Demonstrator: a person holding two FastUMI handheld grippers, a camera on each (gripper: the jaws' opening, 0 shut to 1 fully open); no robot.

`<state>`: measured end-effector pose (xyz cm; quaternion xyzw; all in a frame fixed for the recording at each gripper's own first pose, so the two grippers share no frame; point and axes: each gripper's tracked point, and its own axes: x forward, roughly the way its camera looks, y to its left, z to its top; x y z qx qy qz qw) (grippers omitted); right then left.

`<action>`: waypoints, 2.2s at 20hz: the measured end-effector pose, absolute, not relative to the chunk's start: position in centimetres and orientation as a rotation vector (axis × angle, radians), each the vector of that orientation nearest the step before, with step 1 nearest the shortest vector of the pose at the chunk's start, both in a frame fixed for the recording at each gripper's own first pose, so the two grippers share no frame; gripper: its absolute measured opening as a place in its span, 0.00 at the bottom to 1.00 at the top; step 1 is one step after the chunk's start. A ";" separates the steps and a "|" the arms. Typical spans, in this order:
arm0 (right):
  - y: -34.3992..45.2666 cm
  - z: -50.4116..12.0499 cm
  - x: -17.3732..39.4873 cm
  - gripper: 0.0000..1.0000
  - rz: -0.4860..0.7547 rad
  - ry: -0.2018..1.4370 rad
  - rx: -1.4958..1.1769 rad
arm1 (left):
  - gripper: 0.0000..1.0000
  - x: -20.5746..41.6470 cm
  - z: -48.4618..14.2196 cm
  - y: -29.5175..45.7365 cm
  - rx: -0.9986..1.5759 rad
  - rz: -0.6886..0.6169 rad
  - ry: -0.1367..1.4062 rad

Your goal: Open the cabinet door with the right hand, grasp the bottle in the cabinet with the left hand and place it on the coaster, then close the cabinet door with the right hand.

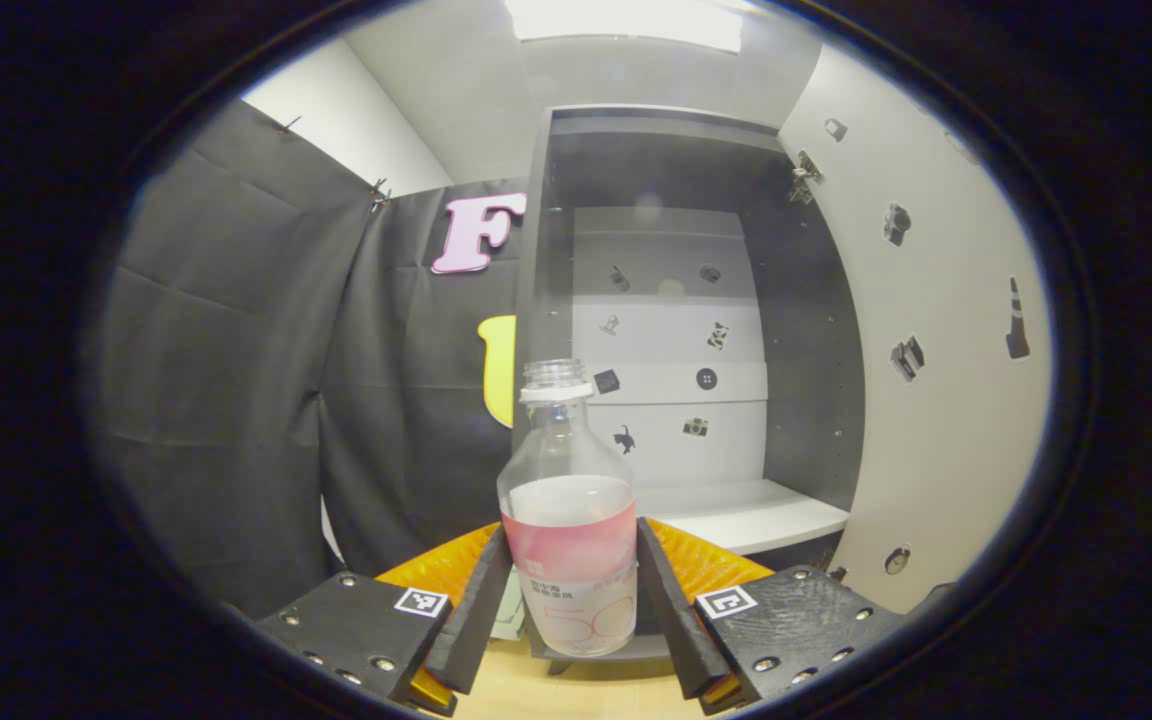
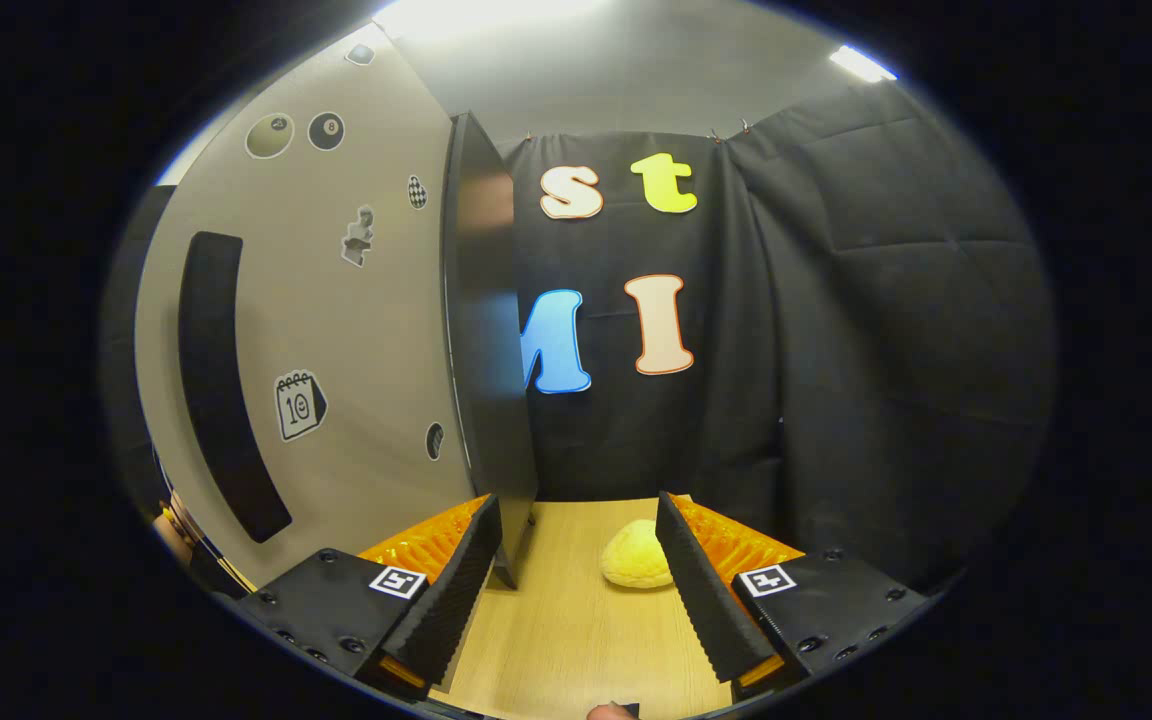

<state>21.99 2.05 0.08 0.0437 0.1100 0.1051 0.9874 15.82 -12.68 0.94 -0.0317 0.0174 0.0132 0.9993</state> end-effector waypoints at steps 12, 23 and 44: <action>3.7 -1.3 20.5 0.98 0.268 0.240 0.083 | 0.72 4.8 -10.1 -9.1 -0.094 0.077 0.151; 4.0 -2.4 20.0 0.98 0.262 0.282 0.036 | 0.73 0.9 -20.8 -8.8 -0.132 0.120 0.280; 3.8 -5.1 19.5 0.98 0.254 0.346 0.050 | 0.73 -2.4 -30.2 -10.7 -0.022 0.141 0.390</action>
